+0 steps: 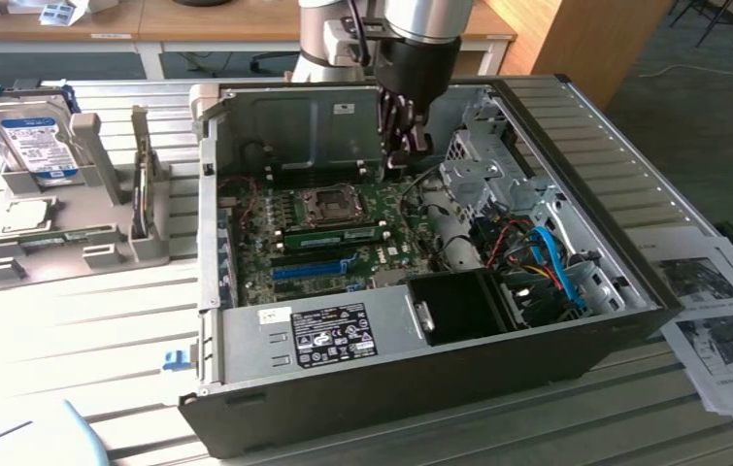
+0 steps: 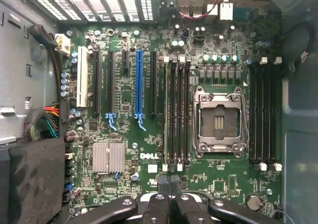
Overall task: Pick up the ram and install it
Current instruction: 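Press down the ram until it locks into place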
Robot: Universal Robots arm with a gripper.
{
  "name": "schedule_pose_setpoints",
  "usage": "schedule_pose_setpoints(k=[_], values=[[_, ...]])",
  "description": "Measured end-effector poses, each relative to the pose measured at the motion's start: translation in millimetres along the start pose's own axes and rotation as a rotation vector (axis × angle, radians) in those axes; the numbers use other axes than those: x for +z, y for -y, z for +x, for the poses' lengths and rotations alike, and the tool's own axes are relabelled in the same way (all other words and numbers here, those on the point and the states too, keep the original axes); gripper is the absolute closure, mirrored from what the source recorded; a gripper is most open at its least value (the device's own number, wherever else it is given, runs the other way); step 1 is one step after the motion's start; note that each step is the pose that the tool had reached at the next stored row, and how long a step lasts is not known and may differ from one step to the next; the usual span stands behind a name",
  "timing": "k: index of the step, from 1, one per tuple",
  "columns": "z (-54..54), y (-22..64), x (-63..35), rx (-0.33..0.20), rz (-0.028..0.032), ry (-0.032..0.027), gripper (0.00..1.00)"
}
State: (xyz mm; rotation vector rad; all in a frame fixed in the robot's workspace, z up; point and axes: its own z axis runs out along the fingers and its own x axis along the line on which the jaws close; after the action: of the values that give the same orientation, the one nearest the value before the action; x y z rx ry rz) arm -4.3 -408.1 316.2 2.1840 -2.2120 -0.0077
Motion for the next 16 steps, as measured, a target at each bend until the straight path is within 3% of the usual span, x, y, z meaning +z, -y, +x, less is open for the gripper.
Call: schedule_pose_setpoints(k=[16], values=[[-0.2,0.3,10.9,0.000,0.0000,-0.0001,0.91]])
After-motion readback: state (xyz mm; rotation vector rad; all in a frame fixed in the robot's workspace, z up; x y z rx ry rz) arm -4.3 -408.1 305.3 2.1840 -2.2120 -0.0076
